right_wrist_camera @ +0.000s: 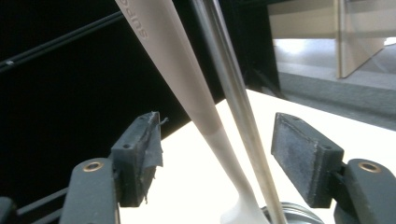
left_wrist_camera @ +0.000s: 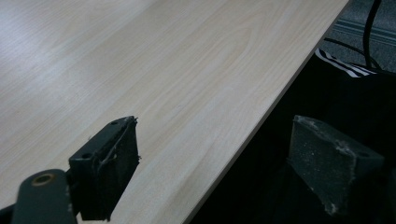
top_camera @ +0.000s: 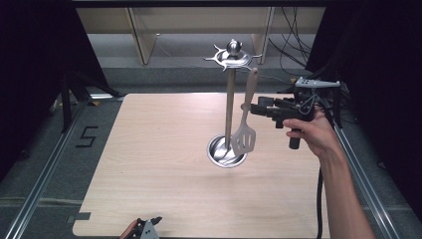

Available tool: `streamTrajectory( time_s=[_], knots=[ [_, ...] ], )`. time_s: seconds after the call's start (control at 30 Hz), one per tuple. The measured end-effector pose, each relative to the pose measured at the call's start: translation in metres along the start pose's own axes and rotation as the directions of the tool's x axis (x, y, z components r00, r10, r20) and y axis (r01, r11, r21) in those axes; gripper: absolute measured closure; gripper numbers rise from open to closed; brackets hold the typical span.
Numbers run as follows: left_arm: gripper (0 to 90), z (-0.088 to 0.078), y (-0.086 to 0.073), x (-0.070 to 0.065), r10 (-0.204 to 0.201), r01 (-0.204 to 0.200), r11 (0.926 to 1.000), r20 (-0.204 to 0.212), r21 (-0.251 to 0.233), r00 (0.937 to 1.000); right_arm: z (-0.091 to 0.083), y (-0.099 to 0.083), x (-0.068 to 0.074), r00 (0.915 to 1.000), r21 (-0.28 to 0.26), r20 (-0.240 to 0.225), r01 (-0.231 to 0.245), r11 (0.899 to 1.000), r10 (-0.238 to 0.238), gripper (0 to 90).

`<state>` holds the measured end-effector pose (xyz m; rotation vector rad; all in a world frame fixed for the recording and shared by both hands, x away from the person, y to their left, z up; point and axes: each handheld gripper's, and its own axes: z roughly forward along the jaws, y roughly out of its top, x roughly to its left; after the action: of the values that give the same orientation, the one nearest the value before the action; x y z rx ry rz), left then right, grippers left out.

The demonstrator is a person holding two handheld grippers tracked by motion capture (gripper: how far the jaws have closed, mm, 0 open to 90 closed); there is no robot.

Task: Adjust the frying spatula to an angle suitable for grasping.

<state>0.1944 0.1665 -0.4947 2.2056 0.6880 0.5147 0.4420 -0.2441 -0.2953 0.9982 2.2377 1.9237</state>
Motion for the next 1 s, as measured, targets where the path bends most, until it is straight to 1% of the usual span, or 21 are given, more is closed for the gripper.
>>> streamTrajectory(
  time_s=[0.03,0.07,0.1,0.17,0.23,0.27,0.33,0.37,0.4,0.47,0.5,0.57,0.6,0.63,0.77,0.83,0.87,0.9,0.93,0.97,1.0],
  knots=[
    [15.3,-0.001,0.000,0.002,0.014,-0.014,0.9998,0.008,0.015,0.9999,-0.001,-0.001,0.001,1.0000,-0.004,0.007,0.006,1.000,-0.006,32.7],
    [15.3,-0.001,0.000,0.002,0.013,-0.013,0.9998,0.008,0.015,0.9999,-0.003,-0.002,0.001,0.9994,0.001,0.021,0.027,1.000,-0.027,32.2],
    [15.3,-0.001,0.000,0.002,0.014,-0.014,0.9998,0.007,0.015,0.9999,-0.004,-0.003,0.002,0.9992,0.000,0.026,0.032,0.999,-0.032,31.5],
    [15.4,0.001,0.000,0.000,0.004,-0.004,1.0000,-0.017,-0.003,0.9998,-0.007,-0.005,0.005,0.9980,0.010,0.047,0.042,0.999,-0.043,30.8],
    [15.3,0.000,0.000,0.001,0.004,-0.004,1.0000,-0.008,0.001,1.0000,-0.010,-0.009,0.006,0.9946,0.013,0.065,0.080,0.997,-0.080,30.4],
    [15.3,0.000,0.000,0.001,0.002,-0.002,1.0000,-0.009,0.002,1.0000,-0.011,-0.010,0.009,0.9939,0.024,0.082,0.073,0.997,-0.075,30.1],
    [15.4,0.000,0.000,0.001,0.002,-0.002,1.0000,-0.011,0.001,0.9999,-0.015,-0.014,0.011,0.9867,0.037,0.111,0.116,0.993,-0.119,29.9],
    [15.3,0.000,0.000,0.001,0.006,-0.006,1.0000,-0.011,0.002,0.9999,-0.017,-0.016,0.013,0.9863,0.039,0.116,0.114,0.993,-0.117,29.9],
    [15.4,0.001,0.000,0.000,0.001,-0.001,1.0000,-0.022,-0.007,0.9998,-0.018,-0.018,0.013,0.9835,0.036,0.122,0.130,0.991,-0.133,29.8],
    [15.3,0.000,0.000,0.001,0.002,-0.002,1.0000,-0.021,-0.005,0.9998,-0.022,-0.021,0.016,0.9844,0.042,0.120,0.124,0.991,-0.128,29.8],
    [15.4,0.000,0.000,0.001,0.002,-0.002,1.0000,-0.022,-0.005,0.9998,-0.023,-0.022,0.017,0.9808,0.036,0.131,0.141,0.989,-0.144,29.8],
    [15.4,0.000,0.000,0.001,0.001,-0.002,1.0000,-0.022,-0.006,0.9997,-0.027,-0.025,0.020,0.9775,0.045,0.143,0.150,0.988,-0.155,29.8],
    [15.4,0.000,0.000,0.001,0.001,-0.002,1.0000,-0.023,-0.005,0.9997,-0.028,-0.027,0.022,0.9781,0.052,0.148,0.140,0.989,-0.146,29.8],
    [15.4,0.000,0.000,0.001,0.002,-0.002,1.0000,-0.022,-0.006,0.9998,-0.030,-0.029,0.021,0.9701,0.046,0.162,0.176,0.983,-0.181,29.8],
    [15.3,0.000,0.000,0.001,0.000,-0.001,1.0000,-0.022,-0.006,0.9998,-0.036,-0.039,0.024,0.9598,0.068,0.198,0.189,0.980,-0.199,29.5],
    [15.4,0.001,0.000,0.001,0.008,-0.008,0.9999,-0.032,-0.007,0.9995,-0.038,-0.043,0.024,0.9481,0.081,0.222,0.215,0.973,-0.227,29.2],
    [15.3,0.000,0.000,0.001,0.010,-0.010,0.9999,-0.026,-0.003,0.9996,-0.038,-0.046,0.024,0.9455,0.086,0.228,0.218,0.972,-0.232,29.2],
    [15.4,0.001,0.000,0.001,0.005,-0.005,1.0000,-0.031,-0.008,0.9995,-0.038,-0.049,0.025,0.9463,0.086,0.233,0.209,0.974,-0.224,29.2],
    [15.4,0.001,0.000,0.001,0.005,-0.005,1.0000,-0.030,-0.008,0.9995,-0.040,-0.050,0.025,0.9419,0.094,0.236,0.223,0.970,-0.239,29.2],
    [15.4,0.001,0.000,0.001,0.004,-0.004,1.0000,-0.031,-0.008,0.9995,-0.040,-0.053,0.026,0.9474,0.087,0.230,0.208,0.974,-0.223,29.2],
    [15.4,0.001,0.000,0.001,0.003,-0.004,1.0000,-0.032,-0.009,0.9995,-0.040,-0.054,0.027,0.9476,0.087,0.231,0.206,0.975,-0.221,29.2]
  ],
)
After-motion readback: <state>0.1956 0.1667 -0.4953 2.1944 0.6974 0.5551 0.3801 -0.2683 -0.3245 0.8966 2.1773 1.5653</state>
